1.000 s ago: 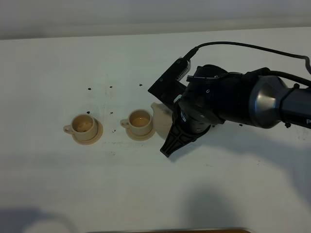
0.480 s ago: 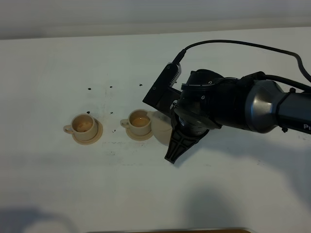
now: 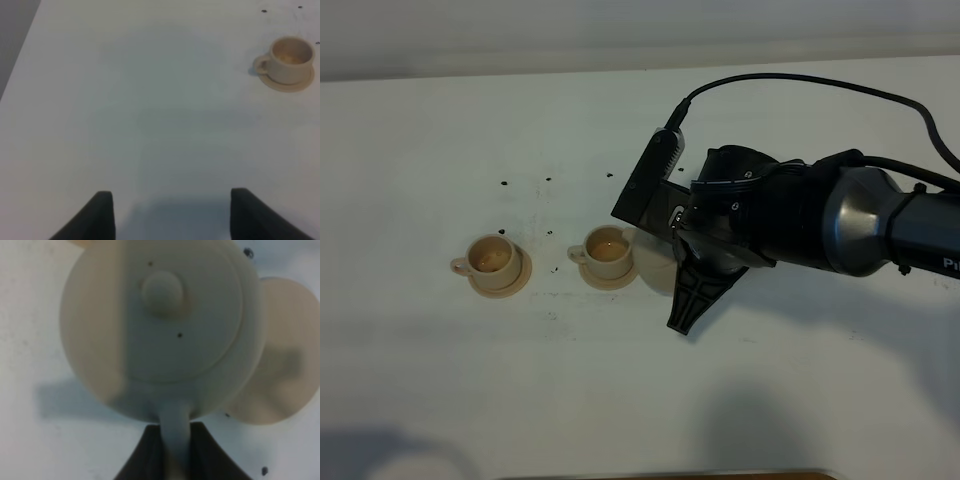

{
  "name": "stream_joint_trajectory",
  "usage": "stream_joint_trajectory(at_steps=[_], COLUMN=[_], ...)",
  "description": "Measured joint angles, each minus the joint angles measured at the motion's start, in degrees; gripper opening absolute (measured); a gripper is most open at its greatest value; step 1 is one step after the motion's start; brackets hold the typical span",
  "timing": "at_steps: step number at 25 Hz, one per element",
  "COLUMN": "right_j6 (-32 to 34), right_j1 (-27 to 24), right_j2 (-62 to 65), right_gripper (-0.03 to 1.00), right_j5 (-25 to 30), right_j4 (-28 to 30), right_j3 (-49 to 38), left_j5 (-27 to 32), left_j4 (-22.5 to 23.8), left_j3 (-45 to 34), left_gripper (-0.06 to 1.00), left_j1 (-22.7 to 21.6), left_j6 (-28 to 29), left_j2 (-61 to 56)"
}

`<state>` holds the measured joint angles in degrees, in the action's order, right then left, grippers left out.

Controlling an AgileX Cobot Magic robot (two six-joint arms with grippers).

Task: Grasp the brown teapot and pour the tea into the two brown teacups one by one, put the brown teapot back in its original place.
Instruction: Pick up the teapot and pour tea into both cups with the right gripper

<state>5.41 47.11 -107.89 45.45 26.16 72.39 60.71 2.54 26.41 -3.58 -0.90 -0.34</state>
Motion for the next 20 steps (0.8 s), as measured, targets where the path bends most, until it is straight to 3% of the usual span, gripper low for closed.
stream_joint_trajectory(at_steps=[20], right_j6=[-2.7], right_j1=[1.1], right_j2=[0.0], right_gripper=[0.11], right_j5=[0.3], right_j4=[4.9], right_j3=[1.5], left_j5=[0.0], left_j4=[0.0], left_j3=[0.0], left_gripper=[0.49], left_j1=[0.0], left_j6=[0.0], left_j2=[0.0])
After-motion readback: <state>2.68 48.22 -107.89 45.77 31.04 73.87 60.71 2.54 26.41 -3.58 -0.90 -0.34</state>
